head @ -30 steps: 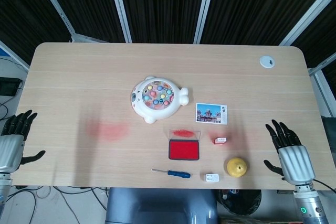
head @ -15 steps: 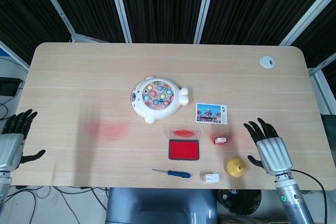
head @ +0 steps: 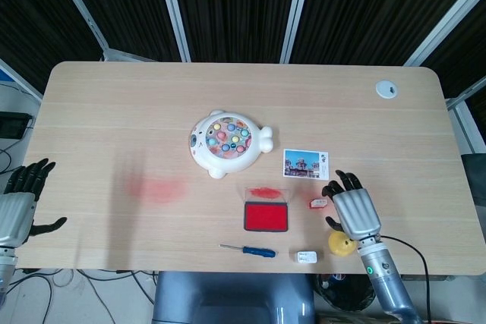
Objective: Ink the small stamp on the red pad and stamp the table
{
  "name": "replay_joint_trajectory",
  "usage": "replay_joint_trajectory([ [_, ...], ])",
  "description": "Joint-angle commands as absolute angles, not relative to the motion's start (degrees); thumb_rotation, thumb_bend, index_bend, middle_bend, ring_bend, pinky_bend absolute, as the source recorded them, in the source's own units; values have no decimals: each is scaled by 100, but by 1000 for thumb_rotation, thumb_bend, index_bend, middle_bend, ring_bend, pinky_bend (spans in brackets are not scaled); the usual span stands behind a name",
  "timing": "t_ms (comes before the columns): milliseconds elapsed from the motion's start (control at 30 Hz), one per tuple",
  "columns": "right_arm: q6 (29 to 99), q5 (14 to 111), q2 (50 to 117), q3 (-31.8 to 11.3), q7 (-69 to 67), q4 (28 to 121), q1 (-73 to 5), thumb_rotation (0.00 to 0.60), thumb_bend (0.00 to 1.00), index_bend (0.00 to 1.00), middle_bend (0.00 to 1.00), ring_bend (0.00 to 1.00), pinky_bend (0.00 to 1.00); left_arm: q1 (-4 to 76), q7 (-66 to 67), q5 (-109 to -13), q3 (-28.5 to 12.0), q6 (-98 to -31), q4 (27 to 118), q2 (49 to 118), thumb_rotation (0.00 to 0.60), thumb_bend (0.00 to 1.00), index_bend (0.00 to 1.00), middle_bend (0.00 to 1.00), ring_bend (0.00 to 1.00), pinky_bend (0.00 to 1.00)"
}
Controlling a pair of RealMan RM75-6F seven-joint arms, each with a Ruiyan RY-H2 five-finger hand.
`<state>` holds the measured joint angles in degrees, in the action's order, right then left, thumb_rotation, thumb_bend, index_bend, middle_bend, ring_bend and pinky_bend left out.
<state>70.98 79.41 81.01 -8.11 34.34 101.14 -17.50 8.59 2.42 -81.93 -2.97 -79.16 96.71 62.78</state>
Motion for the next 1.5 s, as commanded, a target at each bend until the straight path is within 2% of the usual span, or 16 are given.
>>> replay_joint_trajectory([
  [33, 7012, 7765, 8265, -851, 3628, 10094, -1852, 600, 263, 461, 391, 156, 194, 869, 218, -8183, -296, -7892, 9680, 6263, 600, 0, 0, 0, 0, 0],
  [333, 6854, 7309, 8657, -928, 4000, 9889, -2078, 600, 309, 461, 391, 156, 194, 893, 169, -8141, -294, -7822, 9707, 6234, 600, 0, 0, 0, 0, 0],
  [667, 6707, 6662, 9004, -1041, 4302, 9639, -2280, 600, 407, 451, 367, 156, 193, 913, 103, -8079, -302, -7751, 9736, 6187, 600, 0, 0, 0, 0, 0],
  [1500, 6717, 5742, 9255, -976, 4630, 9231, -2529, 600, 401, 435, 357, 152, 193, 946, 18, -8014, -284, -7642, 9799, 6120, 600, 0, 0, 0, 0, 0],
])
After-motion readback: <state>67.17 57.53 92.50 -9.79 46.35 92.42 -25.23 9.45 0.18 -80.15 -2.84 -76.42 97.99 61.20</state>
